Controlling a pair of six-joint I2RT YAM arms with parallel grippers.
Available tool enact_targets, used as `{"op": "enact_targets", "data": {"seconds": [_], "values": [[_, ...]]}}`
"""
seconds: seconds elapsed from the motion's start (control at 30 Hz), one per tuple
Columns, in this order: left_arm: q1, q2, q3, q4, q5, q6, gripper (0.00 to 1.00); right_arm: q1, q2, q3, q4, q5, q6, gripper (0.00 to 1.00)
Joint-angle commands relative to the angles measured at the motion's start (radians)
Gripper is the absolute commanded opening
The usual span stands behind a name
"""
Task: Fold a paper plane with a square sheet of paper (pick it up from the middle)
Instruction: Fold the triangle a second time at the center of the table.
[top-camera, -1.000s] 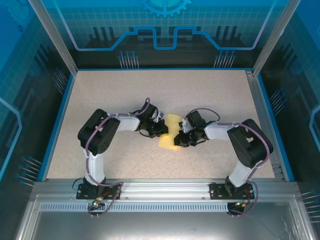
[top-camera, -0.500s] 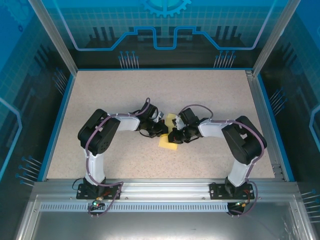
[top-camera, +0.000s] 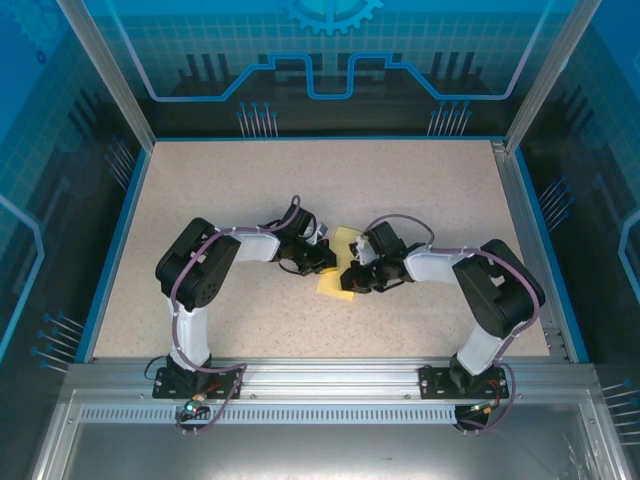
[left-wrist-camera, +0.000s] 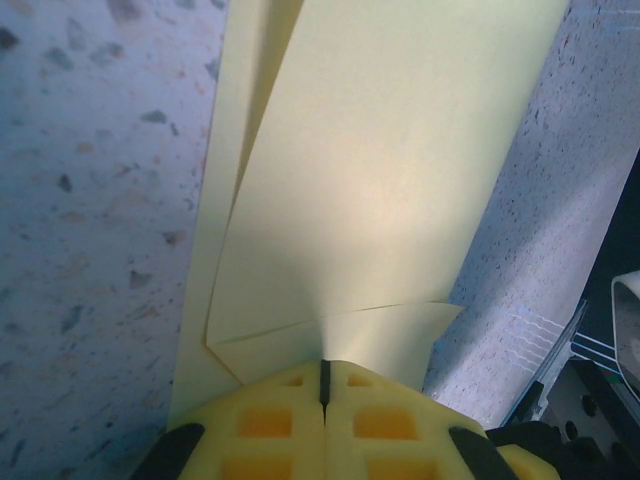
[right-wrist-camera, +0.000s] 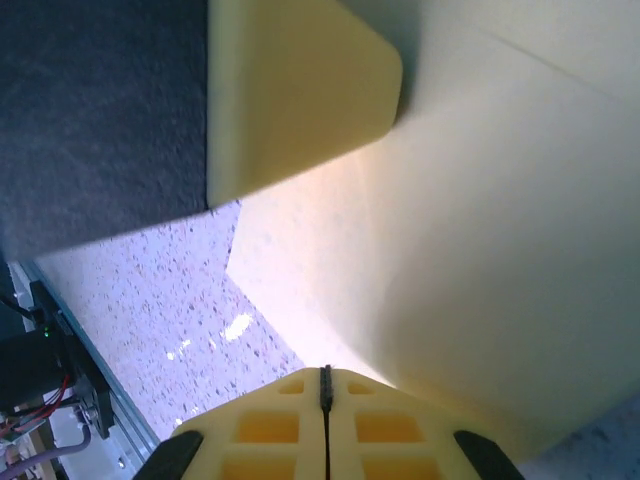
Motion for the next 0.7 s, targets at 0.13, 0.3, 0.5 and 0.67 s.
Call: {"op": "enact_targets", "data": {"seconds": [0.13,0.3,0.5,0.67], "values": [[0.001,0.018,0.001,-0.046,-0.030,0.011,0.00,-0.025,0.043,-0.061,-0.041,-0.037,-0.036,0.07],[0.002,0.020,0.005,-0.049,-0.031,0.009,0.00,-0.025,-0.053,-0.062,-0.061,-0.042,-0.041,0.07],[0.002,0.020,0.013,-0.052,-0.025,0.007,0.00,-0.025,-0.058,-0.087,-0.076,-0.014,-0.057,0.08],[0.002,0.016,0.017,-0.049,-0.020,0.006,0.00,-0.034,0.011,-0.096,-0.066,-0.003,-0.060,0.08]]}}
